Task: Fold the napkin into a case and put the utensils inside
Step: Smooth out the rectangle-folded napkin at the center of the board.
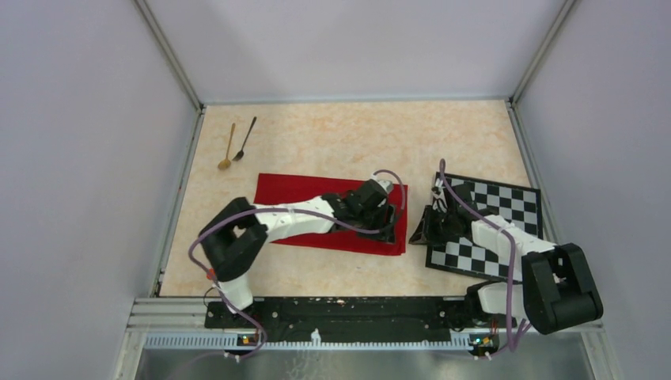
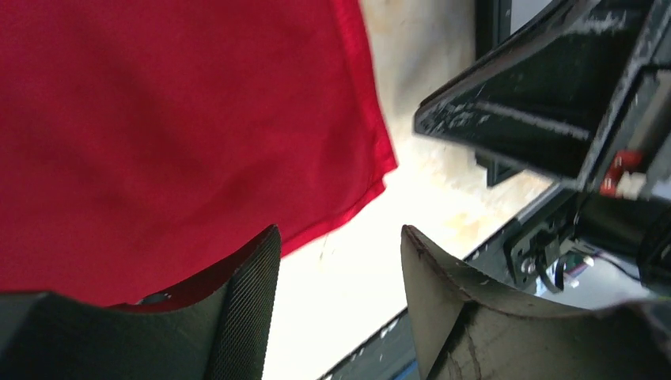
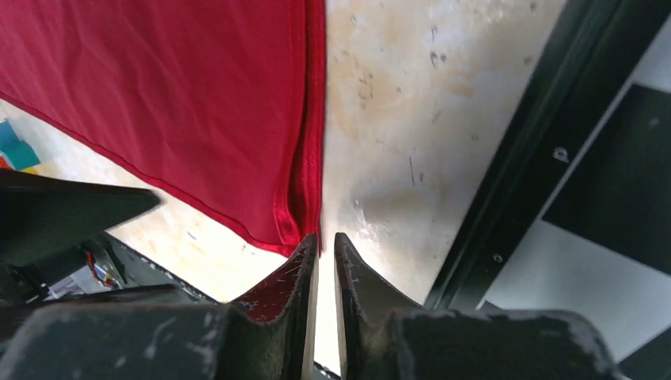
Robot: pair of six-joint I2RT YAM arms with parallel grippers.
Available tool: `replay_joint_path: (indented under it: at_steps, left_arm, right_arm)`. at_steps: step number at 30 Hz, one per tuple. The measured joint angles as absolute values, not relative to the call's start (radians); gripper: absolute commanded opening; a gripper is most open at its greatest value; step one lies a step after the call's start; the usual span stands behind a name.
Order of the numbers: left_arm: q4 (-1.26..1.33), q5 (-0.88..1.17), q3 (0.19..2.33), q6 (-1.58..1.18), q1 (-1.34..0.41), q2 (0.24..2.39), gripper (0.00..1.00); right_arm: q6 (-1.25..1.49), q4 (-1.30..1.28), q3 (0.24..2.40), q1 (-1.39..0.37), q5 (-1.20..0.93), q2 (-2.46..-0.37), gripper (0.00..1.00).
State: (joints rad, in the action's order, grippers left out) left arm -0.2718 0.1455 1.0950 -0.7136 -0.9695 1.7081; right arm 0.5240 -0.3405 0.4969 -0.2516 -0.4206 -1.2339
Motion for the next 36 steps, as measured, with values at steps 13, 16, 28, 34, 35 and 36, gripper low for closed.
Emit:
replay_joint_path:
  at_steps: [13,16,28,34,35,36]
  left_arm:
    - [-0.380,0.022,1.437,-0.701,-1.091,2.038,0.51]
    - [-0.371,-0.006,1.425,-0.714,-1.088,2.033,0.62]
    - [-0.299,0.039,1.060,-0.757,-0.970,1.594,0.82]
    - [-0.294,0.069,1.020,-0.752,-0.882,1.411,0.83]
    - [-0.294,0.073,1.011,-0.750,-0.876,1.391,0.83]
    - [-0.295,0.076,1.005,-0.749,-0.871,1.379,0.83]
  right_arm:
    - [0.537,-0.201,0.450,-0.242,-0.468,-1.286,0.17]
    - [0.555,-0.185,0.450,-0.210,-0.482,-1.286,0.32]
    - [0.603,-0.023,0.691,-0.160,-0.510,-1.532,0.35]
    - [0.593,0.035,0.773,-0.155,-0.505,-1.637,0.33]
    - [0.591,0.038,0.774,-0.154,-0.504,-1.644,0.33]
    - [0.586,0.038,0.775,-0.153,-0.500,-1.652,0.33]
